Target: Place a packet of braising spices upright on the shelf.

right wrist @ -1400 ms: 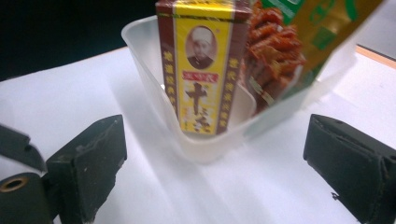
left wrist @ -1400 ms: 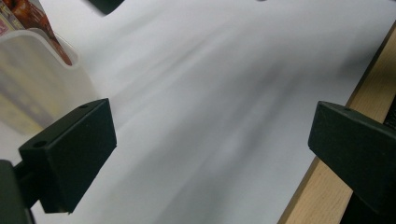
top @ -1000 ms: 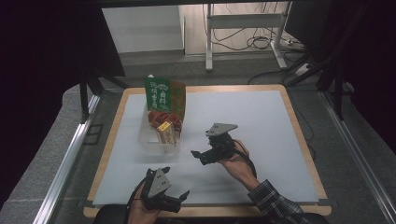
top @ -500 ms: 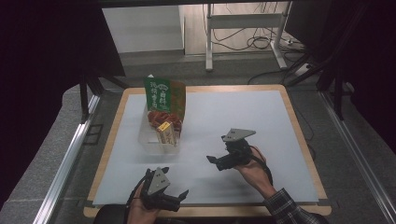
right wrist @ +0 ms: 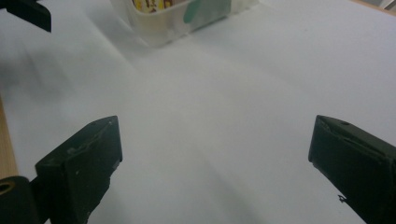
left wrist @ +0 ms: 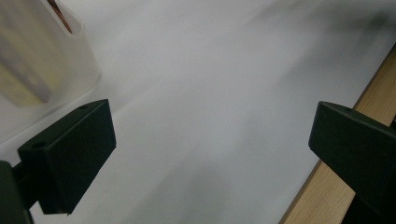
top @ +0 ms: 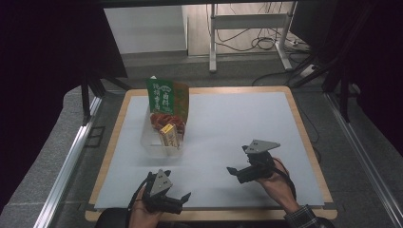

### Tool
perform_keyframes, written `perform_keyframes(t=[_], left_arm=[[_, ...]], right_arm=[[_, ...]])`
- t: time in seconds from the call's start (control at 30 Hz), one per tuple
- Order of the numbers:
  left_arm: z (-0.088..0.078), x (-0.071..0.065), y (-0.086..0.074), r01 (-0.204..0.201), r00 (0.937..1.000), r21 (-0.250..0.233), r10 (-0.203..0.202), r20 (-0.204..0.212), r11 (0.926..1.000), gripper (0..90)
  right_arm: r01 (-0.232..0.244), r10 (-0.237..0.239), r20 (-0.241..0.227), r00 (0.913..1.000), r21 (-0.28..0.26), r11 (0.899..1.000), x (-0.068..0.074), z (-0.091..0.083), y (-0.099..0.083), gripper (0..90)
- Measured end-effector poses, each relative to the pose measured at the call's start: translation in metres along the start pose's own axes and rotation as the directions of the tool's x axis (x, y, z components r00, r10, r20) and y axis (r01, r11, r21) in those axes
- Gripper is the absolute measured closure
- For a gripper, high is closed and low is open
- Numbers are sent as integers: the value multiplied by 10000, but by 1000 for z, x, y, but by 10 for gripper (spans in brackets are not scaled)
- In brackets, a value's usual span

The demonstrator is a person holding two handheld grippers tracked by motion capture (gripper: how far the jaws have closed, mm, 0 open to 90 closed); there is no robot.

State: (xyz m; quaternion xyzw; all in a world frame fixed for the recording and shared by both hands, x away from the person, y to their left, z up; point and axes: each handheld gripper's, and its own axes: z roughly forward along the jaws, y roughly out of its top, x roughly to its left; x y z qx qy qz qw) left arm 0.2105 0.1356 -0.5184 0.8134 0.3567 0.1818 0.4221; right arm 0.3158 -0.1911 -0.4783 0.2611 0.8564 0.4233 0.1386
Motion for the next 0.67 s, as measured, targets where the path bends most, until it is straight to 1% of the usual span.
perform_keyframes(t=[0.1,0.33,0.47,0.53,0.67], left_arm=[[0,1,0,28,10000,47,-28,-21,10000,2],[2,2,-1,82,9999,235,-78,-141,9997,2],[3,3,-2,60,10000,302,-58,-54,9995,2],[3,2,-2,32,10000,322,-31,-18,9995,1],[3,2,-1,-18,10000,255,17,20,9997,2]], right_arm=[[31,-33,132,9999,115,9999,-2,-6,-9,14],[-181,169,389,9991,315,9993,-6,-22,-27,9],[-295,263,554,9981,590,9978,-10,-29,-40,9],[-446,405,591,9974,701,9965,-12,-32,-46,9],[-547,499,673,9965,716,9959,-14,-34,-49,9]])
